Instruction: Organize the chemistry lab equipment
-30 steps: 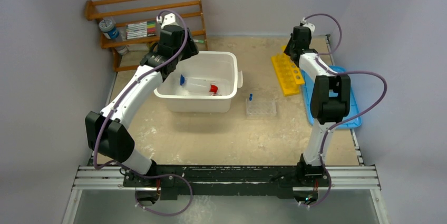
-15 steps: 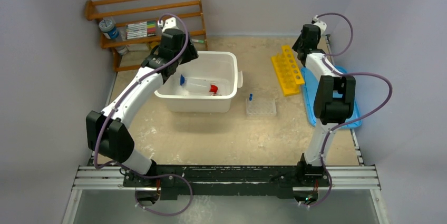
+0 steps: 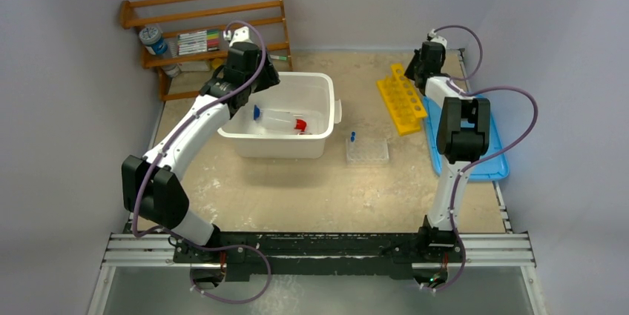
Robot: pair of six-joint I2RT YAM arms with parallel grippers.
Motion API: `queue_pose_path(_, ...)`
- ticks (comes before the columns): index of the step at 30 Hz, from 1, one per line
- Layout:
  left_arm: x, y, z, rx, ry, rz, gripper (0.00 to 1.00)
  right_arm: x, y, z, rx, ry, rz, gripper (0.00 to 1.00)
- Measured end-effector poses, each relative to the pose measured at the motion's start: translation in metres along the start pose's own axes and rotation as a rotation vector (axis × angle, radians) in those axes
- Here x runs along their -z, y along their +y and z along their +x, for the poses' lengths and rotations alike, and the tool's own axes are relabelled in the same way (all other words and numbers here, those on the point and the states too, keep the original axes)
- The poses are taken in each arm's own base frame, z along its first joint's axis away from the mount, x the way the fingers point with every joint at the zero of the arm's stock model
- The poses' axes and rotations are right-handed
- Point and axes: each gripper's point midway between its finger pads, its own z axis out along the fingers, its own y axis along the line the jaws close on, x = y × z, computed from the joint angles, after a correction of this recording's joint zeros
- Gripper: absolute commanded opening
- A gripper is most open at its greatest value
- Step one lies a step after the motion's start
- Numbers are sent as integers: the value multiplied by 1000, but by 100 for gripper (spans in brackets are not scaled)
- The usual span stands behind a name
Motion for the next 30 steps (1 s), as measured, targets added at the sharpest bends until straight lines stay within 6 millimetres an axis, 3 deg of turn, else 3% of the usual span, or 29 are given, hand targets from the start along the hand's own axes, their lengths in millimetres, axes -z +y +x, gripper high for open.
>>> queue_pose_path(10,-2,1,7,-2,14,4,56,8,38,11,59,-3,-159,0)
queue_pose_path(18,-3,2,10,-2,20,5,56,20,91,33,145,27,-278,0)
queue_pose_path(24,-4,2,9,-1,15,8,56,37,136,57,213,52,-365,0)
queue_pose_path(30,-4,0,10,0,21,17,56,67,158,77,252,89,-425,0)
